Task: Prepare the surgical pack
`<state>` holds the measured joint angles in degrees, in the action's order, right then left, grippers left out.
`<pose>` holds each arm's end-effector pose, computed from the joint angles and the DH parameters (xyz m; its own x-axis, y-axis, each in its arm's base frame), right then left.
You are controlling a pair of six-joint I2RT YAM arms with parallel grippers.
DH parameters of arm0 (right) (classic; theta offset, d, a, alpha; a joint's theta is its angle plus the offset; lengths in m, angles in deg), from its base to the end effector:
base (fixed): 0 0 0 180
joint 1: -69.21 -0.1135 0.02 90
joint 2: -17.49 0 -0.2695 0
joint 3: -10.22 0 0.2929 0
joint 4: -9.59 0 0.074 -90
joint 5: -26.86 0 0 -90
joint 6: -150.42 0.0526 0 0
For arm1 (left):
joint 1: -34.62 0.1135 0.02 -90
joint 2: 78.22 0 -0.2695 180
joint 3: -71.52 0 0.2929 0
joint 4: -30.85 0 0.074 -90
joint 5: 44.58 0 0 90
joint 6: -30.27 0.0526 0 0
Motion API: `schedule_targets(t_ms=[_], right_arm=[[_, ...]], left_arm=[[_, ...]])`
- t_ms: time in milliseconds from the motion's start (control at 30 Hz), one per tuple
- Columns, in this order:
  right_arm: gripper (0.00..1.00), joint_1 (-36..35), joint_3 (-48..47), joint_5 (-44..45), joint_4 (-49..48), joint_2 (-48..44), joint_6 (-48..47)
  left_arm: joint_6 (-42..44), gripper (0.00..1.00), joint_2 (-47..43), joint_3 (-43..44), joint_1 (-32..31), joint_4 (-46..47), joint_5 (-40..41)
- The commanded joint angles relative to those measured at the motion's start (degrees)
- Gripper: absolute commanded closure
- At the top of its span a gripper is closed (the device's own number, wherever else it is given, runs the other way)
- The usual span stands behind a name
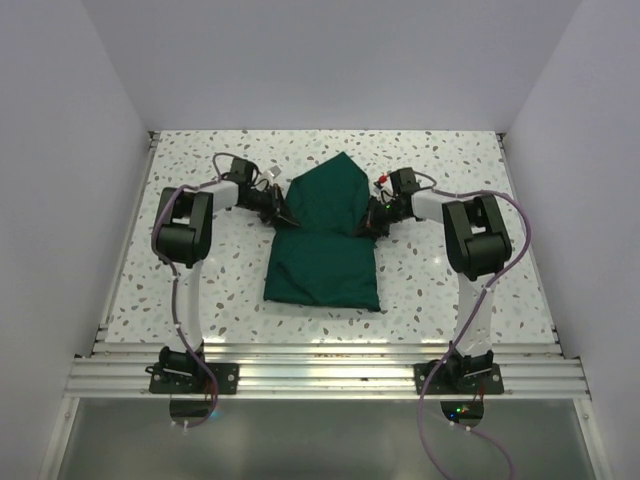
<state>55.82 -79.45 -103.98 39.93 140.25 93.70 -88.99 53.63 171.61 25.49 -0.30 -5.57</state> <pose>0.4416 0.1405 0.0784 -0.9797 0.1935 -0.0530 0.0931 0.6723 0.7344 0.4848 -0.1193 0.0647 -0.9864 -0.1531 -0.0592 -0.0377 0.5623 -0.8261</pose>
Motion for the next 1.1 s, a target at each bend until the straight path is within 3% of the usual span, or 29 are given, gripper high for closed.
schedule_targets(t_ms=[0,133,400,800,1067], right_arm=[[1.0,-0.6,0.7,0.5,1.0,-3.4,-0.1],[1.0,0.6,-9.5,2.8,9.1,-1.9,-5.6],[1.0,2.0,-25.9,0.7,8.7,6.9,-2.6],[1.0,5.6,-27.1,-0.6,1.3,18.4,4.9],[0.97,7.3,-37.8,2.3,9.7,18.7,-0.5]], left_arm=[[6.0,0.94,-1.6,-2.5,0.7,-4.7,5.7],[6.1,0.85,-5.8,0.1,0.7,-4.7,5.8],[-0.6,0.81,-2.8,8.4,0.8,2.0,2.4],[-4.8,0.85,8.8,12.3,5.2,5.1,3.3],[-1.1,0.77,8.5,15.5,6.0,0.7,2.9]])
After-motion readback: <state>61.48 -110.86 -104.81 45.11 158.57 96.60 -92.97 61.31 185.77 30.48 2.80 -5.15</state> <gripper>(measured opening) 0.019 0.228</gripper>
